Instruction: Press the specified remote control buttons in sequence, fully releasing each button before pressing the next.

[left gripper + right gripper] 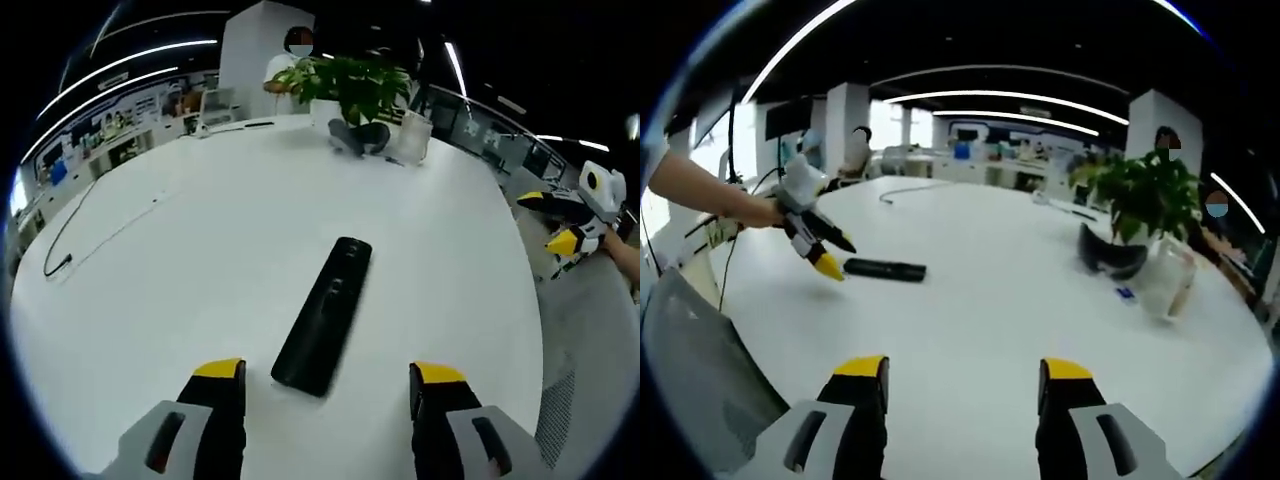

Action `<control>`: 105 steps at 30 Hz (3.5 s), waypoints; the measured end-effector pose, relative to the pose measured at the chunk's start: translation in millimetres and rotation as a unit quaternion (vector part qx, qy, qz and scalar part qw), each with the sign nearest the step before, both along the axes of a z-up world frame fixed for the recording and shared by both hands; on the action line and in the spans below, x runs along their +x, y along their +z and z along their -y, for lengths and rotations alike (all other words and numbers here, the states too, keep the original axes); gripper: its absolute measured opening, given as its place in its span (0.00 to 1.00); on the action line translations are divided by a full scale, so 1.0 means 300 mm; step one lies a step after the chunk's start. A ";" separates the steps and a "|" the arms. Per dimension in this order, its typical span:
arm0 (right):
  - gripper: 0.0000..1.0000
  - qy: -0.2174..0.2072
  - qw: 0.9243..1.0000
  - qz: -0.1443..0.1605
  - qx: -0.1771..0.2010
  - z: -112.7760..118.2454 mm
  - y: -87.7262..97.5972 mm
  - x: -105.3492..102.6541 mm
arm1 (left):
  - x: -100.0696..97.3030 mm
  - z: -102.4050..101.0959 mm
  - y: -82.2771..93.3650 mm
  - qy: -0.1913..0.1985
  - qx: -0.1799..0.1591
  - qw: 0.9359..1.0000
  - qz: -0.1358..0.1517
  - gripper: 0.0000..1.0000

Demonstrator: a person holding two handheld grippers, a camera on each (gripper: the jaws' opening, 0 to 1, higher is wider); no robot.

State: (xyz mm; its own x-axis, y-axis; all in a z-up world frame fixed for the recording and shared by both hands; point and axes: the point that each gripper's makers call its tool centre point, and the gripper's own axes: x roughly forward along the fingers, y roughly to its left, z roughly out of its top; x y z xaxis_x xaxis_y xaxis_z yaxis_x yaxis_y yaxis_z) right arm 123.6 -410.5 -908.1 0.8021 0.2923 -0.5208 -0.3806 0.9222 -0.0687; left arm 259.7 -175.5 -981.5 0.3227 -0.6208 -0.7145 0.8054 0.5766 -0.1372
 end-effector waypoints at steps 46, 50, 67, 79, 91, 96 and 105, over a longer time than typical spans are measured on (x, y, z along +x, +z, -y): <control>0.28 0.058 0.998 -0.036 0.013 -0.062 -0.035 -0.027 | -0.107 0.033 -0.039 -0.226 0.105 0.968 0.034 0.23; 0.29 0.053 0.998 -0.038 0.014 -0.055 -0.037 -0.024 | -0.126 0.034 -0.041 -0.232 0.108 0.966 0.033 0.23; 0.25 0.062 0.997 -0.046 0.013 -0.066 -0.049 -0.034 | -0.170 0.038 -0.043 -0.249 0.140 0.958 0.028 0.23; 0.24 0.072 0.996 -0.049 0.008 -0.073 -0.054 -0.041 | -0.223 0.043 -0.045 -0.267 0.157 0.951 0.024 0.23; 0.24 0.073 0.996 -0.050 0.005 -0.074 -0.054 -0.041 | -0.293 0.048 -0.045 -0.276 0.168 0.946 0.021 0.23; 0.24 0.075 0.996 -0.050 0.008 -0.079 -0.053 -0.041 | -0.316 0.052 -0.044 -0.281 0.174 0.944 0.020 0.23; 0.22 0.084 0.995 -0.054 0.009 -0.089 -0.059 -0.044 | -0.358 0.058 -0.047 -0.289 0.176 0.941 0.019 0.23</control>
